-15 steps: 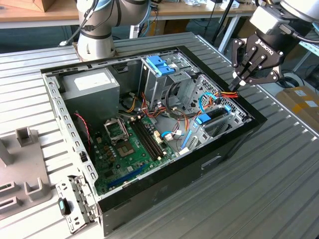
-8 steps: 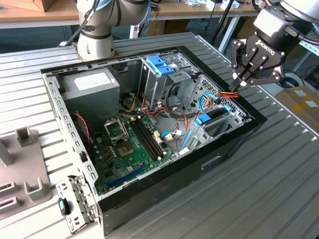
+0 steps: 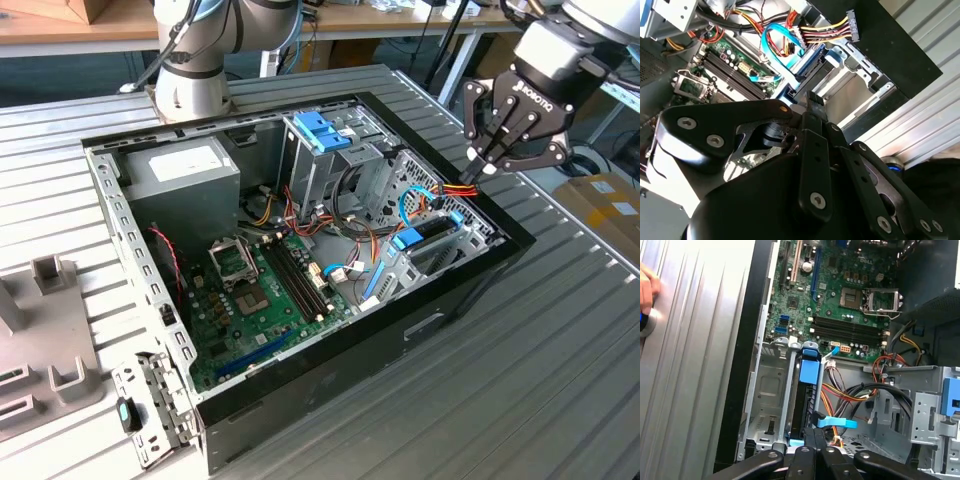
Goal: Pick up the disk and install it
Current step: 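Insert the first disk wire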
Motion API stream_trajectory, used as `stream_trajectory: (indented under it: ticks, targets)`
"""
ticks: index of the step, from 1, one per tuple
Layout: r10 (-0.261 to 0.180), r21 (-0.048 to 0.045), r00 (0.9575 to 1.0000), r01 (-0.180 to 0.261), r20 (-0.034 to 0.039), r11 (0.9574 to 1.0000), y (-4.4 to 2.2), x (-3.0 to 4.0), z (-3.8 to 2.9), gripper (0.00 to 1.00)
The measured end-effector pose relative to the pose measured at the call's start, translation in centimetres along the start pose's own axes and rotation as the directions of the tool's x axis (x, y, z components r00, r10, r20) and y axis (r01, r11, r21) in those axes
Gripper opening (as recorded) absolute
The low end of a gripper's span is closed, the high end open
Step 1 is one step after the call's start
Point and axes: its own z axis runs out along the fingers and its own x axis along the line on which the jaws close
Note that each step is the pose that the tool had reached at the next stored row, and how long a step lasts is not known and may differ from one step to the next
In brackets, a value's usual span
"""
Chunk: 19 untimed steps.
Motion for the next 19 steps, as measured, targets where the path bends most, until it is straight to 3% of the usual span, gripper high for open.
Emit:
stream_trajectory:
  ticks: [10,19]
  targets:
    - [-0.086,-0.0075,0.9962,0.086,-0.008,0.9963,0.0,0.0,0.0,0.1]
    - [-0.18,-0.0164,0.9836,0.18,-0.0161,0.9836,0.0,0.0,0.0,0.1]
